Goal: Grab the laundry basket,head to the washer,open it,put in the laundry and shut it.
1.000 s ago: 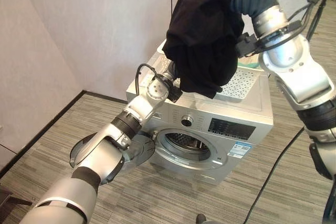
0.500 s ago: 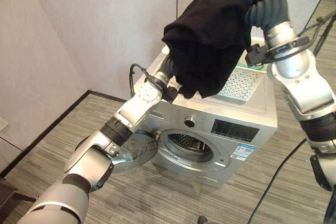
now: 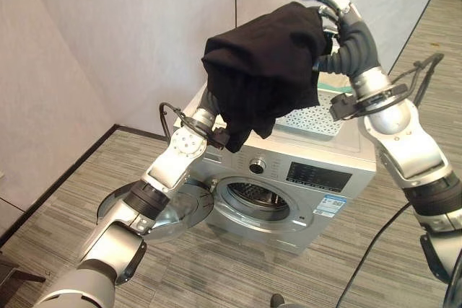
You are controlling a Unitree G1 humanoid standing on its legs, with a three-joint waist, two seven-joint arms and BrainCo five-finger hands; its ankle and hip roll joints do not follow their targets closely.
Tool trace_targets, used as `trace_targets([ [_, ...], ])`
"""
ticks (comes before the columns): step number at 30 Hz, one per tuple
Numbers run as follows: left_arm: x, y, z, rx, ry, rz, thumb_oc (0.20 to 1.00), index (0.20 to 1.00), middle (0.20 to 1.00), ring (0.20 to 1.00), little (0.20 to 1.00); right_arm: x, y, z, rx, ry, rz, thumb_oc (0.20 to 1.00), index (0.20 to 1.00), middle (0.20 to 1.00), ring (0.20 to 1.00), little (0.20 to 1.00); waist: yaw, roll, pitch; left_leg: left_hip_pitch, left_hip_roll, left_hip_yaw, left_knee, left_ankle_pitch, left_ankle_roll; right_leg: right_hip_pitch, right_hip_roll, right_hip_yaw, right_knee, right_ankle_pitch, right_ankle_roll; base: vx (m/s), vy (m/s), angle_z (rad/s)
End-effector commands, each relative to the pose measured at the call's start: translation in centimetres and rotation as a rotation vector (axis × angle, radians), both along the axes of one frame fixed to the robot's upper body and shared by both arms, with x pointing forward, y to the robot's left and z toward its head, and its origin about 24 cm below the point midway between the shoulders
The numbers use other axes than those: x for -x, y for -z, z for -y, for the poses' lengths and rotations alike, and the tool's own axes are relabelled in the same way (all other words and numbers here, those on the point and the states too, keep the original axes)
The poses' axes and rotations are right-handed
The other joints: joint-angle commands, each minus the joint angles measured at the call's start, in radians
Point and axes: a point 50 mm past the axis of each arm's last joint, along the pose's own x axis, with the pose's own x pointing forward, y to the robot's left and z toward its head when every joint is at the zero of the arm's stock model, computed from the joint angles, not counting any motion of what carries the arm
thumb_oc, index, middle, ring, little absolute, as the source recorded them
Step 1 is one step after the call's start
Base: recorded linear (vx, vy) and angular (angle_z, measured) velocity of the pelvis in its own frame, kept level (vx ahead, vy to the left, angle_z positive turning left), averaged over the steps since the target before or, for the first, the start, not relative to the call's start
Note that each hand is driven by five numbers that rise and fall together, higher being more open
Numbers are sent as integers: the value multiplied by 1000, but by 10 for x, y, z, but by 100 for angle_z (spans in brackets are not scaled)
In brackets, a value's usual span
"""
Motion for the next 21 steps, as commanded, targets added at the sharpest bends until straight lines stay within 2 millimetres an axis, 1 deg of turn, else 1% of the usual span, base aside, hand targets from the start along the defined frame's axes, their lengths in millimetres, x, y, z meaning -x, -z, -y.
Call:
trace_targets([
  [1, -4, -35, -5, 66, -16, 137, 200, 200, 200, 200, 200, 3, -13, 4, -80, -79, 30, 1000, 1000, 1000, 1000, 1000, 17, -54, -58, -60, 34, -1, 4, -5, -24, -26, -136, -55, 156, -141, 57, 0, 0, 0],
  [2, -4, -35, -5, 66, -15, 137, 200, 200, 200, 200, 200, 3, -13, 4, -81, -79, 29, 1000, 1000, 1000, 1000, 1000, 17, -54, -59, -60, 34, -1, 4, -5, -24, -26, -137, -55, 156, -141, 57, 0, 0, 0],
  [4, -6, -28, -19, 97, -64, 115, 200, 200, 200, 200, 200, 5, -14, 16, -117, -61, 32, 1000, 1000, 1000, 1000, 1000, 13, -57, -58, -60, 33, 1, 4, -7, -25, -28, -137, -51, 157, -140, 58, 0, 0, 0],
  [5, -6, -27, -19, 97, -63, 114, 200, 200, 200, 200, 200, 5, -14, 16, -118, -61, 31, 1000, 1000, 1000, 1000, 1000, 14, -57, -59, -60, 33, 1, 4, -7, -25, -28, -138, -51, 158, -140, 58, 0, 0, 0],
  [6, -4, -21, -29, 115, -101, 107, 200, 200, 200, 200, 200, 9, -16, 28, -135, -23, 57, 1000, 1000, 1000, 1000, 1000, 10, -58, -59, -59, 33, 4, 4, -9, -24, -30, -139, -49, 158, -140, 60, 0, 0, 0],
  [7, -4, -21, -28, 114, -100, 106, 200, 200, 200, 200, 200, 9, -16, 29, -136, -23, 56, 1000, 1000, 1000, 1000, 1000, 11, -59, -60, -59, 33, 4, 4, -9, -24, -30, -139, -49, 158, -140, 60, 0, 0, 0],
  [8, -3, -16, -38, 134, -142, 106, 200, 200, 200, 200, 200, 14, -17, 45, -170, 32, 89, 1000, 1000, 1000, 1000, 1000, 3, -60, -60, -58, 32, 6, 4, -13, -23, -30, -139, -48, 158, -140, 60, 0, 0, 0],
  [9, -2, -15, -37, 133, -141, 105, 200, 200, 200, 200, 200, 14, -16, 45, -171, 34, 88, 1000, 1000, 1000, 1000, 1000, 4, -61, -61, -58, 32, 6, 4, -13, -23, -30, -139, -48, 158, -141, 61, 0, 0, 0],
  [10, 0, -12, -42, 146, -156, 107, 200, 200, 200, 200, 200, 18, -17, 54, -191, 67, 108, 1000, 1000, 1000, 1000, 1000, -1, -61, -60, -58, 32, 8, 4, -16, -22, -30, -140, -47, 159, -141, 61, 34, 28, 3],
  [11, 7, -4, -53, 166, -197, 111, 200, 200, 200, 200, 200, 27, -15, 75, -228, 161, 160, 1000, 1000, 1000, 1000, 1000, -8, -62, -61, -56, 32, 11, 4, -20, -21, -32, -140, -45, 162, -142, 63, 35, 28, 2],
  [12, 8, -3, -52, 162, -194, 108, 200, 200, 200, 200, 200, 29, -13, 76, -229, 166, 157, 1000, 1000, 1000, 1000, 1000, -5, -65, -64, -56, 32, 11, 4, -21, -21, -32, -141, -45, 163, -142, 63, 54, 30, 1],
  [13, 16, 2, -63, 181, -239, 125, 200, 200, 200, 200, 200, 40, -11, 96, -242, 289, 223, 1000, 1000, 1000, 1000, 1000, -14, -66, -63, -54, 33, 14, 4, -25, -19, -36, -141, -41, 167, -143, 65, 36, 18, -5],
  [14, 18, 5, -66, 184, -251, 123, 200, 200, 200, 200, 200, 44, -9, 102, -256, 326, 241, 1000, 1000, 1000, 1000, 1000, -18, -66, -62, -54, 33, 15, 4, -27, -19, -39, -140, -39, 168, -143, 65, 36, 17, -6],
  [15, 19, 6, -66, 182, -249, 121, 200, 200, 200, 200, 200, 45, -8, 103, -257, 330, 239, 1000, 1000, 1000, 1000, 1000, -16, -68, -64, -54, 33, 15, 4, -27, -19, -39, -140, -39, 169, -144, 65, 11, 5, -6],
  [16, 22, 9, -69, 195, -263, 119, 200, 200, 200, 200, 200, 49, -3, 110, -273, 374, 250, 1000, 1000, 1000, 1000, 1000, -18, -69, -64, -54, 33, 17, 4, -30, -18, -43, -139, -36, 170, -144, 66, 17, 4, -5],
  [17, 28, 15, -77, 198, -296, 119, 200, 200, 200, 200, 200, 55, 10, 122, -287, 457, 242, 1000, 1000, 1000, 1000, 1000, -26, -71, -61, -54, 35, 21, 4, -34, -16, -48, -138, -29, 171, -143, 67, 31, -1, -3],
  [19, 35, 20, -90, 173, -359, 131, 200, 200, 200, 200, 200, 63, 32, 133, -283, 574, 206, 1000, 1000, 1000, 1000, 1000, -33, -72, -59, -51, 37, 28, 4, -38, -14, -51, -134, -20, 169, -144, 67, 21, 1, -2],
  [20, 36, 21, -90, 170, -359, 128, 200, 200, 200, 200, 200, 64, 34, 133, -282, 578, 203, 1000, 1000, 1000, 1000, 1000, -31, -73, -62, -49, 37, 29, 4, -39, -14, -50, -134, -19, 170, -144, 67, 25, 6, -8],
  [21, 42, 26, -100, 170, -404, 125, 200, 200, 200, 200, 200, 72, 55, 141, -270, 684, 159, 1000, 1000, 1000, 1000, 1000, -39, -70, -58, -48, 38, 34, 4, -41, -12, -55, -131, -11, 169, -144, 66, 19, 3, -16],
])
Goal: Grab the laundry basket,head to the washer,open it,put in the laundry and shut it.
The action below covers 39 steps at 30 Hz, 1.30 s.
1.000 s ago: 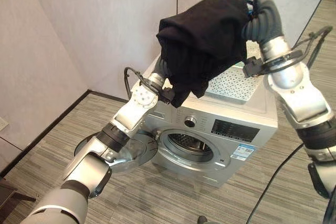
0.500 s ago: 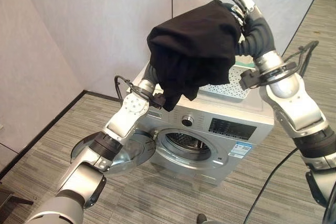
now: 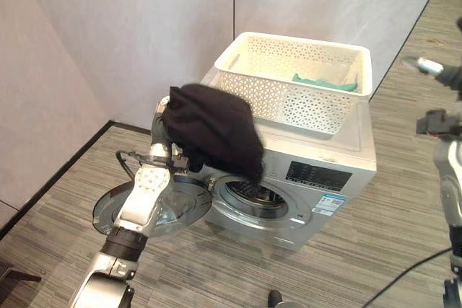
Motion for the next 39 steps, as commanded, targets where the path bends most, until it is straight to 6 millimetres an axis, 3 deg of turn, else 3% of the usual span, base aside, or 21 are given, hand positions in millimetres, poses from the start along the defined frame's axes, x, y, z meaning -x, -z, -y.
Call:
trace_targets([
  [1, 2, -40, -8, -45, -52, 215, 200, 200, 200, 200, 200, 14, 15, 3, 60, 146, -12, 1000, 1000, 1000, 1000, 1000, -12, -35, -70, -37, 40, 17, 4, -37, -18, -35, -130, -21, 168, -142, 60, 27, 3, -24],
  [5, 12, -21, -23, -27, -139, 172, 200, 200, 200, 200, 200, 34, 81, 16, 25, 310, -268, 1000, 1000, 1000, 1000, 1000, -25, -36, -68, -37, 41, 24, 4, -37, -15, -41, -125, -8, 165, -141, 58, 18, 3, -15],
  [6, 13, -20, -23, -28, -138, 169, 200, 200, 200, 200, 200, 35, 82, 16, 25, 311, -272, 1000, 1000, 1000, 1000, 1000, -24, -37, -71, -36, 41, 25, 4, -38, -16, -41, -124, -8, 165, -141, 58, 15, -4, -5],
  [7, 17, -6, -26, 39, -155, 119, 200, 200, 200, 200, 200, 46, 112, 20, -13, 368, -394, 1000, 1000, 1000, 1000, 1000, -30, -35, -65, -38, 40, 26, 4, -37, -14, -42, -123, -6, 164, -141, 55, 18, -5, -5],
  [9, 23, 13, -27, 122, -157, 61, 200, 200, 200, 200, 200, 65, 152, 22, -21, 425, -573, 1000, 1000, 1000, 1000, 1000, -34, -34, -59, -42, 40, 26, 4, -34, -14, -45, -122, -7, 162, -141, 53, 13, -8, -5],
  [10, 24, 14, -27, 122, -157, 58, 200, 200, 200, 200, 200, 66, 153, 22, -20, 426, -576, 1000, 1000, 1000, 1000, 1000, -35, -34, -63, -42, 40, 26, 4, -34, -14, -44, -122, -7, 162, -141, 53, 0, 0, 0],
  [11, 29, 27, -24, 139, -143, 17, 200, 200, 200, 200, 200, 78, 188, 20, -72, 431, -720, 1000, 1000, 1000, 1000, 1000, -35, -34, -55, -50, 39, 24, 4, -29, -14, -49, -122, -9, 160, -139, 51, 0, 0, 0],
  [13, 34, 38, -22, 124, -133, -24, 200, 200, 200, 200, 200, 88, 215, 14, -110, 416, -836, 1000, 1000, 1000, 1000, 1000, -37, -32, -43, -55, 39, 23, 4, -26, -14, -56, -122, -8, 159, -137, 50, -16, -4, 1],
  [14, 35, 39, -22, 122, -134, -25, 200, 200, 200, 200, 200, 88, 216, 14, -110, 415, -836, 1000, 1000, 1000, 1000, 1000, -38, -34, -46, -56, 39, 23, 4, -26, -14, -57, -122, -8, 159, -137, 49, -32, 7, -4],
  [15, 38, 51, -17, 141, -116, -68, 200, 200, 200, 200, 200, 98, 248, 5, -135, 402, -971, 1000, 1000, 1000, 1000, 1000, -38, -32, -30, -64, 39, 27, 4, -20, -13, -68, -123, -5, 160, -131, 51, -43, 14, -10],
  [18, 43, 61, -13, 162, -92, -102, 200, 200, 200, 200, 200, 109, 289, -10, -189, 364, -1149, 1000, 1000, 1000, 1000, 1000, -33, -34, -6, -77, 39, 33, 4, -16, -10, -92, -122, 5, 168, -128, 53, -57, 12, -17],
  [20, 44, 65, -13, 177, -87, -119, 200, 200, 200, 200, 200, 111, 299, -14, -199, 354, -1196, 1000, 1000, 1000, 1000, 1000, -30, -37, -4, -91, 39, 35, 4, -7, -10, -109, -122, 8, 169, -121, 52, -39, -5, -30],
  [21, 47, 73, -7, 189, -51, -155, 200, 200, 200, 200, 200, 124, 318, -22, -208, 342, -1304, 1000, 1000, 1000, 1000, 1000, -21, -41, 6, -104, 40, 31, 4, -2, -11, -121, -120, 7, 173, -120, 50, -16, -6, -21],
  [26, 51, 83, -1, 183, 35, -223, 200, 200, 200, 200, 200, 148, 347, -33, -203, 316, -1497, 1000, 1000, 1000, 1000, 1000, 1, -59, 31, -163, 47, 10, 4, 20, -17, -159, -115, -9, 171, -116, 45, -54, -26, -2],
  [31, 49, 86, 5, 153, 83, -255, 200, 200, 200, 200, 200, 159, 352, -34, -201, 310, -1545, 1000, 1000, 1000, 1000, 1000, 13, -79, 61, -233, 58, -11, 4, 46, -23, -209, -113, -35, 179, -118, 37, -89, -46, 12],
  [32, 43, 80, 9, 135, 105, -234, 200, 200, 200, 200, 200, 157, 351, -33, -205, 317, -1533, 1000, 1000, 1000, 1000, 1000, 22, -92, 94, -285, 66, -18, 37, 55, -25, -249, -119, -43, 211, -124, 30, -203, -82, 30],
  [34, 30, 65, 18, 126, 124, -171, 200, 200, 200, 200, 200, 137, 343, -35, -126, 276, -1489, 1000, 1000, 1000, 1000, 1000, 32, -112, 150, -424, 77, -43, 206, 5, -24, -337, -134, -38, 281, -133, 17, -330, -78, 39],
  [37, 20, 53, 24, 124, 124, -121, 200, 200, 200, 200, 200, 120, 337, -38, -69, 247, -1450, 1000, 1000, 1000, 1000, 1000, 32, -120, 169, -522, 79, -53, 299, -25, -25, -421, -140, -33, 337, -139, 9, -215, -12, 12],
  [39, 8, 43, 29, 110, 103, -84, 200, 200, 200, 200, 200, 94, 325, -39, 11, 230, -1375, 1000, 1000, 1000, 1000, 1000, 31, -121, 173, -600, 94, -69, 378, -81, -23, -505, -137, -14, 407, -175, 11, -77, 17, -7],
])
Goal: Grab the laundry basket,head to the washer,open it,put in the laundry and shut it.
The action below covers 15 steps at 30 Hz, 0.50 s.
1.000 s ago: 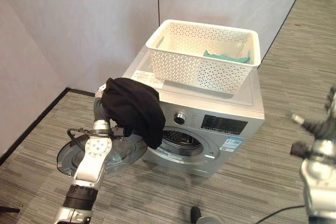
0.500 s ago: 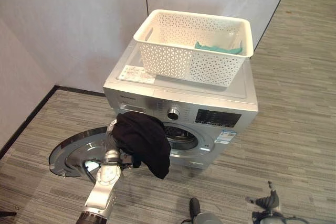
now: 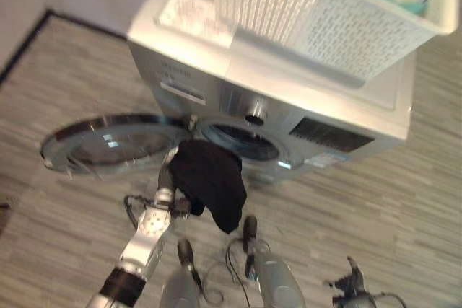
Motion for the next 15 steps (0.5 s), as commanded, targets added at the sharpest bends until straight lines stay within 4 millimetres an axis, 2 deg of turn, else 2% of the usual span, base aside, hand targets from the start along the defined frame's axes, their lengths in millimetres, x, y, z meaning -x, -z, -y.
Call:
trace_targets([
  [1, -1, -17, 11, 32, -8, 120, 200, 200, 200, 200, 200, 1, -9, 10, 115, -64, 20, 1000, 1000, 1000, 1000, 1000, -1, 4, -90, -138, 76, -71, 110, -47, -26, -70, -101, 23, 212, -191, 57, -38, 15, -18],
  [5, -17, -29, 20, 23, -8, 145, 200, 200, 200, 200, 200, -16, -15, 3, 138, -108, 58, 1000, 1000, 1000, 1000, 1000, -10, -3, -78, -249, 71, -92, 190, -74, -3, -189, -100, 52, 287, -204, 48, -123, 12, -12],
  [9, -28, -31, 28, 22, 2, 130, 200, 200, 200, 200, 200, -17, -16, 0, 127, -92, 71, 1000, 1000, 1000, 1000, 1000, -23, -3, -82, -316, 66, -106, 211, -77, 4, -249, -104, 55, 309, -212, 41, -51, -28, 7],
  [11, -39, -44, 31, 4, -4, 155, 200, 200, 200, 200, 200, -16, -16, 0, 125, -76, 83, 1000, 1000, 1000, 1000, 1000, -42, -2, -87, -384, 63, -120, 214, -66, 1, -313, -106, 54, 331, -224, 36, -41, -80, 14],
  [13, -41, -50, 30, -12, -7, 180, 200, 200, 200, 200, 200, -16, -18, -1, 139, -93, 93, 1000, 1000, 1000, 1000, 1000, -48, 0, -86, -410, 64, -124, 220, -63, -1, -338, -110, 55, 341, -227, 35, -10, -42, 13],
  [15, -49, -70, 24, -25, -47, 241, 200, 200, 200, 200, 200, -25, -32, -1, 240, -197, 139, 1000, 1000, 1000, 1000, 1000, -62, 1, -86, -462, 64, -129, 229, -60, -5, -390, -108, 64, 359, -233, 31, -40, -53, 7],
])
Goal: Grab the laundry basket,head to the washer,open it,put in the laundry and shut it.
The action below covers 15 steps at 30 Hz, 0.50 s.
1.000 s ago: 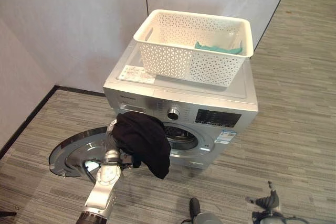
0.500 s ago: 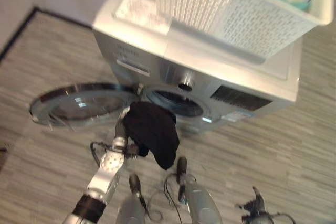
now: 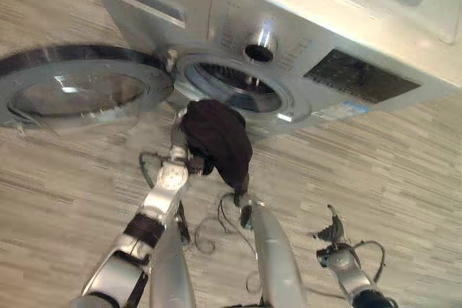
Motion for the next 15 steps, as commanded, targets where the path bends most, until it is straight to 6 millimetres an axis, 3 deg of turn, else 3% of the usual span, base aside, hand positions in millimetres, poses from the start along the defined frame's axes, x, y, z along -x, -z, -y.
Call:
trace_targets([
  [1, -6, -63, -6, 0, -58, 269, 200, 200, 200, 200, 200, 9, -20, 19, 259, -129, 63, 1000, 1000, 1000, 1000, 1000, -28, 33, -112, -119, 36, -92, -52, 36, -27, -65, -82, 52, 96, -134, 51, -68, -45, 4],
  [3, -11, -84, -15, 1, -106, 328, 200, 200, 200, 200, 200, -1, -35, 21, 294, -147, 138, 1000, 1000, 1000, 1000, 1000, -40, 34, -110, -165, 46, -95, -32, 33, -28, -108, -79, 58, 109, -132, 54, -29, -22, 1],
  [4, -12, -85, -15, 2, -106, 330, 200, 200, 200, 200, 200, -1, -36, 21, 295, -147, 140, 1000, 1000, 1000, 1000, 1000, -41, 36, -114, -176, 46, -97, -26, 31, -28, -118, -79, 58, 113, -132, 54, -26, -38, -4],
  [5, -17, -111, -23, 21, -158, 391, 200, 200, 200, 200, 200, -12, -55, 21, 326, -162, 243, 1000, 1000, 1000, 1000, 1000, -56, 38, -112, -225, 58, -96, -10, 28, -32, -169, -78, 65, 127, -129, 57, -3, -42, -7],
  [6, -19, -120, -25, 23, -169, 415, 200, 200, 200, 200, 200, -15, -59, 19, 333, -173, 267, 1000, 1000, 1000, 1000, 1000, -63, 40, -113, -245, 61, -97, -6, 29, -33, -189, -77, 67, 132, -128, 59, -2, -66, -7],
  [8, -21, -133, -25, 33, -177, 447, 200, 200, 200, 200, 200, -18, -65, 17, 337, -181, 300, 1000, 1000, 1000, 1000, 1000, -71, 44, -116, -274, 63, -101, -3, 30, -34, -219, -76, 68, 135, -126, 61, 13, -47, -5],
  [10, -27, -162, -13, 55, -180, 503, 200, 200, 200, 200, 200, -41, -84, 7, 321, -176, 409, 1000, 1000, 1000, 1000, 1000, -84, 62, -108, -326, 66, -107, -26, 39, -40, -281, -72, 75, 115, -114, 69, 3, -67, -2],
  [13, -33, -174, -7, 100, -191, 501, 200, 200, 200, 200, 200, -45, -90, -1, 304, -184, 458, 1000, 1000, 1000, 1000, 1000, -95, 66, -106, -355, 72, -106, -42, 47, -45, -314, -59, 79, 92, -101, 75, 15, -71, -7],
  [15, -34, -193, -4, 164, -202, 529, 200, 200, 200, 200, 200, -47, -85, -8, 296, -185, 455, 1000, 1000, 1000, 1000, 1000, -104, 73, -94, -371, 78, -100, -56, 50, -46, -339, -42, 80, 63, -82, 86, 9, -61, -10],
])
